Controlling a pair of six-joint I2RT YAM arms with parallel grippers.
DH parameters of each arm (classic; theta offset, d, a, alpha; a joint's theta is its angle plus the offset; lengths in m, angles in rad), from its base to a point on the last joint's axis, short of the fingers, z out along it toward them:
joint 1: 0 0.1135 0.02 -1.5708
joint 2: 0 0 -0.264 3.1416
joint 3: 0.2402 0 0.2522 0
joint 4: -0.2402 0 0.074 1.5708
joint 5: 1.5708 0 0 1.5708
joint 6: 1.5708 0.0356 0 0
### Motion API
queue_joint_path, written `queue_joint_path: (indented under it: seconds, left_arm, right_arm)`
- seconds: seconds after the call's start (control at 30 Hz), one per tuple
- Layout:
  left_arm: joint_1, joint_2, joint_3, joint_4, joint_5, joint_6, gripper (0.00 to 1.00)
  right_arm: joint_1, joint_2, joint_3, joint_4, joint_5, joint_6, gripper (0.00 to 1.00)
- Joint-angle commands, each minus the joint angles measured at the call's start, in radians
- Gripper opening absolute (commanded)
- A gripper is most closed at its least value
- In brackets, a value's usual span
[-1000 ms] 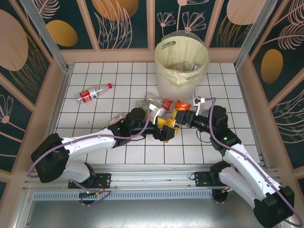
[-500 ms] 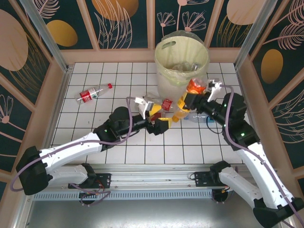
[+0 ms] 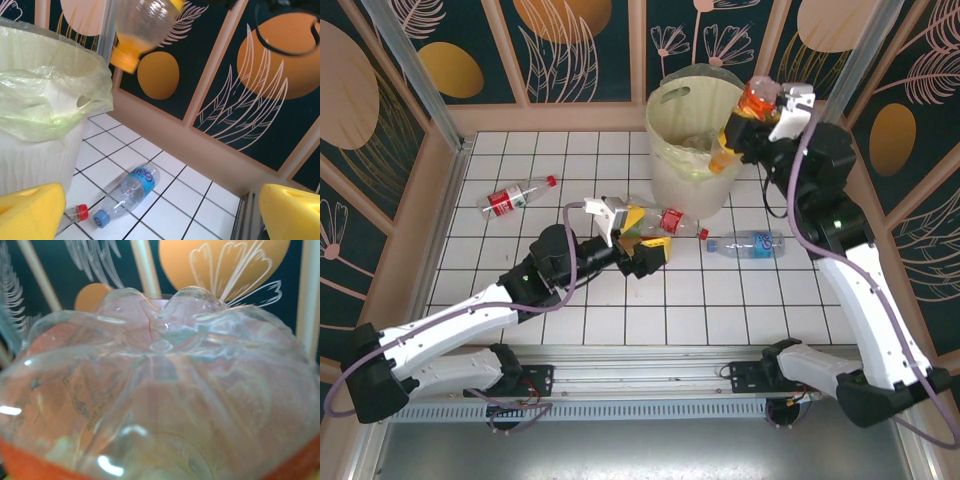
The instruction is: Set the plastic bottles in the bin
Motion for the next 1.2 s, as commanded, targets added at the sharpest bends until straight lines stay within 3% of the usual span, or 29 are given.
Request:
queue_joint_path:
  seconds: [0.0, 0.27, 0.47, 0.87, 1.17]
  left_arm:
    - [-0.005, -0.046, 0.028, -0.083, -0.028, 0.052, 0.98]
    - [-0.005, -0.124, -0.019, -0.122, 0.002, 0.074, 0.98]
    - [-0.006, -0.143, -0.014, -0.187, -0.01, 0.099, 0.99]
    - [-0.006, -0.125, -0.011, -0.226, -0.02, 0.11, 0.99]
    - [-0.005, -0.07, 0.044, -0.397, -0.07, 0.194, 0.99]
  right_arm:
    - [-0.033, 0.073, 0.075, 0.068, 0.085, -0.063, 0.53]
    - [-0.127, 0.238, 0.133, 0.139, 0.087, -0.053, 0.52]
    - [-0.183, 0.337, 0.151, 0.139, 0.016, -0.037, 0.53]
    - [-0.207, 0.494, 0.191, 0.069, -0.12, -0.013, 0.59]
    - [-0.213, 0.509, 0.198, 0.039, -0.14, 0.009, 0.7]
